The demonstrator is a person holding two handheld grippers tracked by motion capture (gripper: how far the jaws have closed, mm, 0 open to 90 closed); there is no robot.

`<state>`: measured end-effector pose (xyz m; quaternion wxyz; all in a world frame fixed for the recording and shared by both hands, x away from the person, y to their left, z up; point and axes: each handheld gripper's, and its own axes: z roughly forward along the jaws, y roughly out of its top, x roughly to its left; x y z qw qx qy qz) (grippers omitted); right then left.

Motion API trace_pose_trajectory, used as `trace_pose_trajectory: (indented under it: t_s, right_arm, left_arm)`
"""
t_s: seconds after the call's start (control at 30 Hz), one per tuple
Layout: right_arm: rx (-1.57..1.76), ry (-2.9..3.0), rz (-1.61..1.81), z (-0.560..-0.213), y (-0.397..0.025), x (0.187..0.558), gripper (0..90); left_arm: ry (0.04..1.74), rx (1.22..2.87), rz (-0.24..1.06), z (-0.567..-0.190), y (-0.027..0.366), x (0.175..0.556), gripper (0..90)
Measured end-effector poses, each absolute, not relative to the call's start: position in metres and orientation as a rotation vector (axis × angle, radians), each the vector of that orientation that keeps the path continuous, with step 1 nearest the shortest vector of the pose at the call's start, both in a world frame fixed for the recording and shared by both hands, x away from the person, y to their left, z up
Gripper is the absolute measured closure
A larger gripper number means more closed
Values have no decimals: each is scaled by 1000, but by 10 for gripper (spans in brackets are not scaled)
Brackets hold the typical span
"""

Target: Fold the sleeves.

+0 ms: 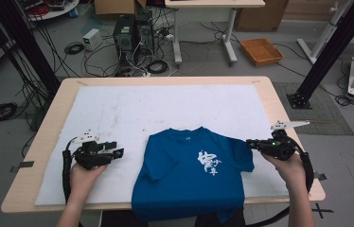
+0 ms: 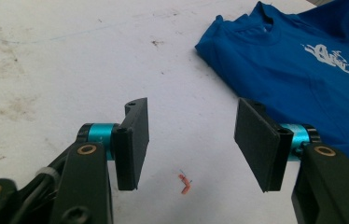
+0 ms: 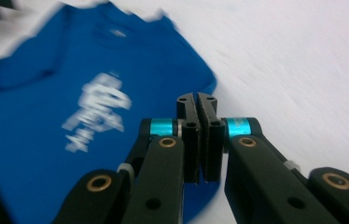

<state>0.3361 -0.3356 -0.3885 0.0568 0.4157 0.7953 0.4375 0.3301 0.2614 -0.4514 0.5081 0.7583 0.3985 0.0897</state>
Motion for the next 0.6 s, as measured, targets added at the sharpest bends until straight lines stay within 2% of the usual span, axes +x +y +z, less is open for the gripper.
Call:
trace_pose_trajectory:
  t_s: [0.17, 0.2, 0.43, 0.5, 0.53, 0.57, 0.6]
  right_arm:
    - [1196, 2444, 1362, -373, -305, 332, 889]
    - [1177, 2460, 1328, -370, -286, 330, 888]
    - [1108, 2471, 1239, -374, -231, 323, 887]
    - [1025, 2464, 1218, -381, -206, 319, 855]
    - [997, 2463, 1229, -384, -200, 319, 783]
    - [997, 2463, 1229, -384, -200, 319, 783]
    - [962, 2448, 1253, -387, -193, 318, 742]
  left_arm:
    - [963, 1824, 208, -452, 262, 331, 450]
    - [961, 1826, 204, -452, 262, 331, 450]
    - [971, 1824, 200, -452, 262, 331, 450]
    - [975, 1822, 199, -452, 262, 332, 449]
    - [978, 1820, 200, -452, 262, 332, 447]
    - [979, 1822, 203, -452, 262, 332, 447]
    - [979, 1822, 205, -452, 262, 332, 444]
